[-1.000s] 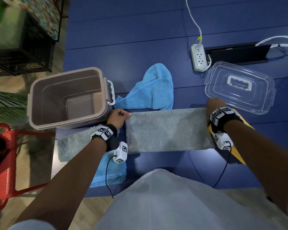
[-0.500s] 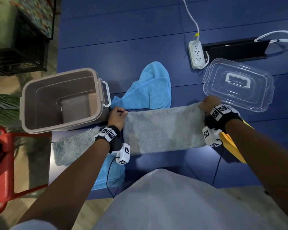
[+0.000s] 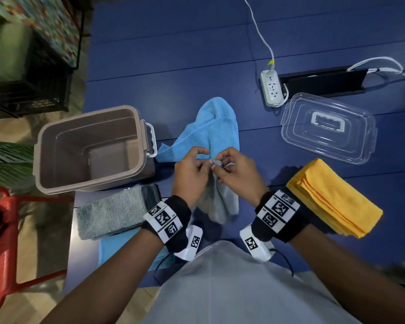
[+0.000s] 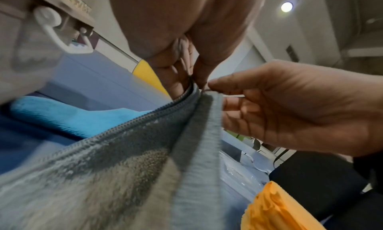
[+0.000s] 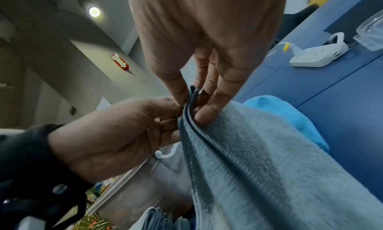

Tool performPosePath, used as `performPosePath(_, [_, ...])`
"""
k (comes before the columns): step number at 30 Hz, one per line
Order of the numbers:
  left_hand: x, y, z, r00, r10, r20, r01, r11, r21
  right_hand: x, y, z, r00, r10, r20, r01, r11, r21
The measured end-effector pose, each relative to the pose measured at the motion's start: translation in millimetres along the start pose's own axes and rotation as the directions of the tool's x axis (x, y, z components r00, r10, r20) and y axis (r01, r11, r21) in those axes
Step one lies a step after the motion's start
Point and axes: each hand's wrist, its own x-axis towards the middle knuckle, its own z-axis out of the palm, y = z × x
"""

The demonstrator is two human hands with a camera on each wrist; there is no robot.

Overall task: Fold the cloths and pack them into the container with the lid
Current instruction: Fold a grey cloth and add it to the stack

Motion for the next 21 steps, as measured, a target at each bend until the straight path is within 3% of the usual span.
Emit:
performPosePath(8, [-32.9,28.8,-12.4,0.977,0.199,-0.072,-0.201,0.980,-0.011,-21.8,-27.1,-5.9,0.998,-0.045,-0.045,0.048,0.996,0.076])
performPosePath(14, [-41.3,26.2,-27.4,0.973,0.228,0.040,-0.229,0.973,0.030,-31.7,-35.1,-23.0,0.974,-0.120,0.191,0.092,0.984,0.149])
performPosePath(16, [-43.6,28.1,-33.2,0.958,0.281,0.057,-0.285,0.955,0.083,-29.0,-32.9,-30.8,0.958,-0.215,0.190,0.227,0.973,-0.044])
performPosePath(19, [-48.3,35.2,-40.2,0.942,0.326,0.077,-0.332,0.941,0.072,-13.1,-18.2,-44.1,0.929,-0.328,0.174,0.371,0.798,-0.475])
performPosePath(21, [-50.2,39.0,-46.0,0.936,0.343,0.076,-0.348,0.935,0.064,0.9,-5.1,-54.2,0.923,-0.299,0.241,0.383,0.692,-0.612])
